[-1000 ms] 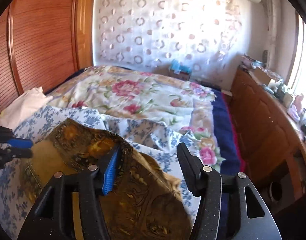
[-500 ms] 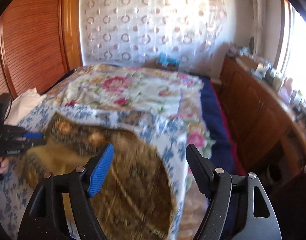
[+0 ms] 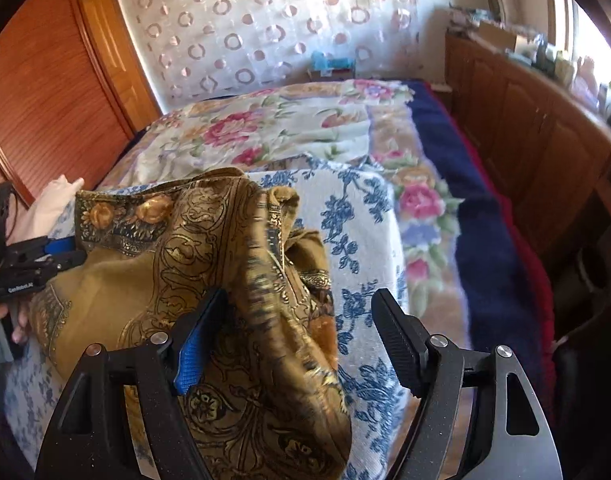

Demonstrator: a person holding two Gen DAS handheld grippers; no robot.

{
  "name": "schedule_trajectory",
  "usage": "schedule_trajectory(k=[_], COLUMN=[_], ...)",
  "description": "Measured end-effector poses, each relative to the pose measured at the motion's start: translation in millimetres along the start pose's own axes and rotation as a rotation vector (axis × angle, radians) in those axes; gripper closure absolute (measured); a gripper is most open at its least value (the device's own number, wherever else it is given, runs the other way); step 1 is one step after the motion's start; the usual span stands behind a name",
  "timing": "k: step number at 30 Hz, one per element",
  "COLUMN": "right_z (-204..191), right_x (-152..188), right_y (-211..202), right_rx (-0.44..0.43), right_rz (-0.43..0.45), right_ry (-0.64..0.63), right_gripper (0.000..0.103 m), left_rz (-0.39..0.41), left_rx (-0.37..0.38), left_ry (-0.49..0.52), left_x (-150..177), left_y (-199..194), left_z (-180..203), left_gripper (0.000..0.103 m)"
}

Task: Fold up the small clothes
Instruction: 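Grasp the folded garment bundle with both grippers and lift it, then carry the lifted garment with both grippers toward the yellow plush toy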

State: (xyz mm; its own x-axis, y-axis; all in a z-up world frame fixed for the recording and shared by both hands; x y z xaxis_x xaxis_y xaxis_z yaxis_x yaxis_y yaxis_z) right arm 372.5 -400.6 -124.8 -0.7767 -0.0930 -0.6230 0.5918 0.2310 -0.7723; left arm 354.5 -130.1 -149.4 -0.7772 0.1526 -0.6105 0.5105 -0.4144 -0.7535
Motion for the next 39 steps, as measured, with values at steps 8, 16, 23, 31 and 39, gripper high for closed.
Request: schedule_trajectory(k=[8,16,23,31,39], right_z=[-8.1,-22.8,-38.8,-89.3,-152.5], right_x=[2.5,5.3,-5.7,-42.1,-74.8], right_y=[3.7,5.1,-18.2,-65.9,-72.3], right_rx=[-0.051,-0.135,-0.116,-0.119,-0.162], right_rz=[-0.016,-0.030,0.055,0.197,0.248], right_ry=[0.001,-0.018,-0.054,-0.150,-0.262], right_gripper=[0.035,0.076,0.090,0.092,0.092], left_rz=[0.002,0.068,0.161,0.271,0.357], left_rx=[0.100,0.164,0.196,0.179,0.093], left_ry=[-0.044,-0.031,-0.029,-0.036,-0.054], left_x=[-4.8,-8.8,-15.9,-20.9,-14.5], left_y=[0.9,-21.2,-62.4,-122.4,-177.3], left_z=[4.4,19.3,30.7,20.7,-16.5], left_gripper=[0.077,0.100,0.100,0.100,0.100])
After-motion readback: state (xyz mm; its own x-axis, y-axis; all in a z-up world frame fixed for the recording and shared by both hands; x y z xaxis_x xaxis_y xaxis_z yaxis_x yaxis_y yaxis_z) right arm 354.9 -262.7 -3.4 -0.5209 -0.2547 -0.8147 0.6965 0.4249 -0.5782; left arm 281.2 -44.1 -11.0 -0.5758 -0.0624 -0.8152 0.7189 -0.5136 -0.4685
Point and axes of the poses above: each gripper's, at about its wrist camera, not at the fingertips, and y roughly the way its jaws point, z to its right, x to its underside, the point moved 10 cm from there along y, roughly the way its jaws point, and after that the axes turned 5 degrees about x, right-handed, at the moved point
